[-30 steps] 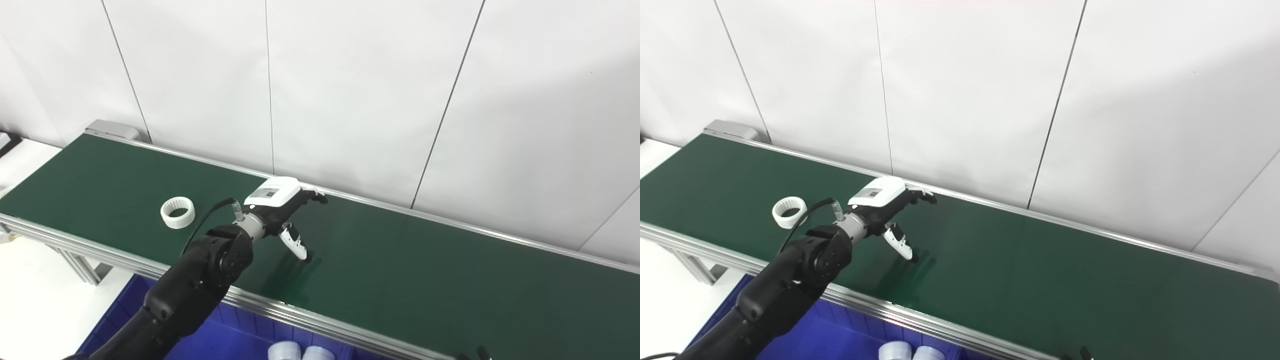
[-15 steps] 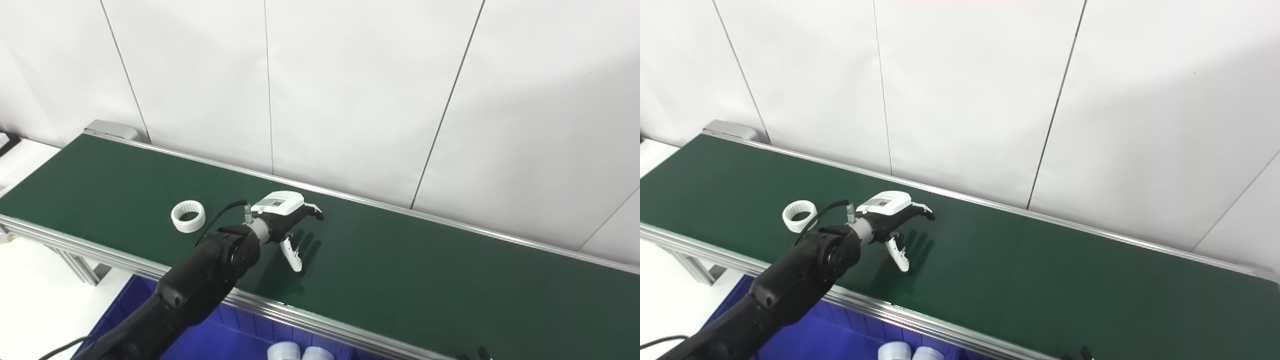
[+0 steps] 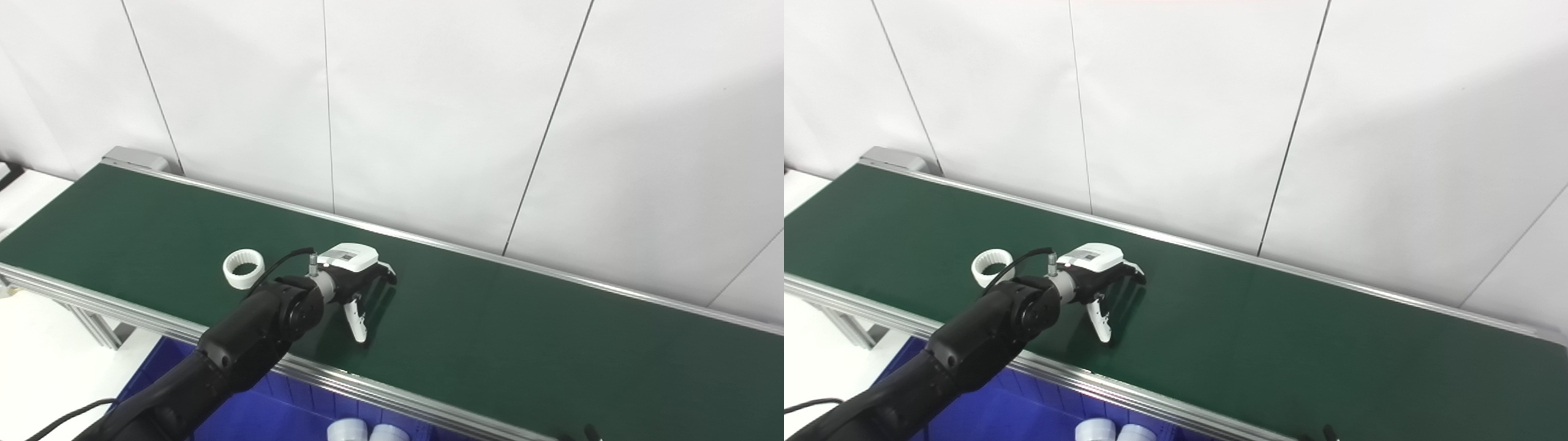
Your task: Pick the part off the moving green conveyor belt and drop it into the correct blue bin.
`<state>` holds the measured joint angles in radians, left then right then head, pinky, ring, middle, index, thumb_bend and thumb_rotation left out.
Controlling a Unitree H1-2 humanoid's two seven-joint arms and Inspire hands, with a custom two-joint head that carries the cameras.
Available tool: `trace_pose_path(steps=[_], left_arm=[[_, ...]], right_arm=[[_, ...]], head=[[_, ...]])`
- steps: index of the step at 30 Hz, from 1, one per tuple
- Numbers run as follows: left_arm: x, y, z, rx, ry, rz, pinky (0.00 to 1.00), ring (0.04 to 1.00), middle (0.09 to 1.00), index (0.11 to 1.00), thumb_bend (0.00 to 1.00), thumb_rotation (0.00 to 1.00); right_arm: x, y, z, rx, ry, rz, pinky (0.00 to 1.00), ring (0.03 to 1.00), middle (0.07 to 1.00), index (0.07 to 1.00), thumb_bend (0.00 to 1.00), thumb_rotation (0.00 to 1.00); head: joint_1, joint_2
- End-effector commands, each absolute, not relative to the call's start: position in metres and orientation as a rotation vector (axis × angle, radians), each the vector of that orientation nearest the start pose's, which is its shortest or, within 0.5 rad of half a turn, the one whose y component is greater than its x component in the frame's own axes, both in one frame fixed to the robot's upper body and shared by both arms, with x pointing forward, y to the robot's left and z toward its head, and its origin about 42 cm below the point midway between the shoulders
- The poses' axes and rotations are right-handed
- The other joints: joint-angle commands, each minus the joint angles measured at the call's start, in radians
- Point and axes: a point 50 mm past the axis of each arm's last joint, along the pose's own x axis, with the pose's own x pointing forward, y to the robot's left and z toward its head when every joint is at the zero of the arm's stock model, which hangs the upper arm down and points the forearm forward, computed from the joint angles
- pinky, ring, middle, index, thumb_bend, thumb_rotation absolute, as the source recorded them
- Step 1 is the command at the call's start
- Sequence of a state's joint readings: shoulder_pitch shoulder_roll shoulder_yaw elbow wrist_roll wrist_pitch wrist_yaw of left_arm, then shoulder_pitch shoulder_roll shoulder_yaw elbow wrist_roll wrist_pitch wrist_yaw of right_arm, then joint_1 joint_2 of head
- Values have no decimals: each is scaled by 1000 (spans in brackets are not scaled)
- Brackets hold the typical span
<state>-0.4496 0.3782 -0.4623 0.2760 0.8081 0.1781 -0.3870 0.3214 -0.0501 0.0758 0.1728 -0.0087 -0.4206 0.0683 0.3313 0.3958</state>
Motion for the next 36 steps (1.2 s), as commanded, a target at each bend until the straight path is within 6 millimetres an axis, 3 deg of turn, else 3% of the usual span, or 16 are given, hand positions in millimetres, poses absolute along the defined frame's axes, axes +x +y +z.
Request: trace_pose_path(steps=[1,13,36], left_arm=[[417,225,146,1399,107,-534,750,860,888,821,939,0],[420,233,149,1428,123,-539,741,852,874,812,926,0],[423,246,172,1471,81,-465,709,813,854,791,920,0]], right_arm=[[157,-217,19,-32,-10,84,828,870,899,1000,77,1000],[157,-219,18,-33,-9,83,831,871,898,1000,65,1000],[159,-220,17,-44,-5,87,830,869,895,1000,45,1000]], head=[[0,0],[2,-4],[6,-9]])
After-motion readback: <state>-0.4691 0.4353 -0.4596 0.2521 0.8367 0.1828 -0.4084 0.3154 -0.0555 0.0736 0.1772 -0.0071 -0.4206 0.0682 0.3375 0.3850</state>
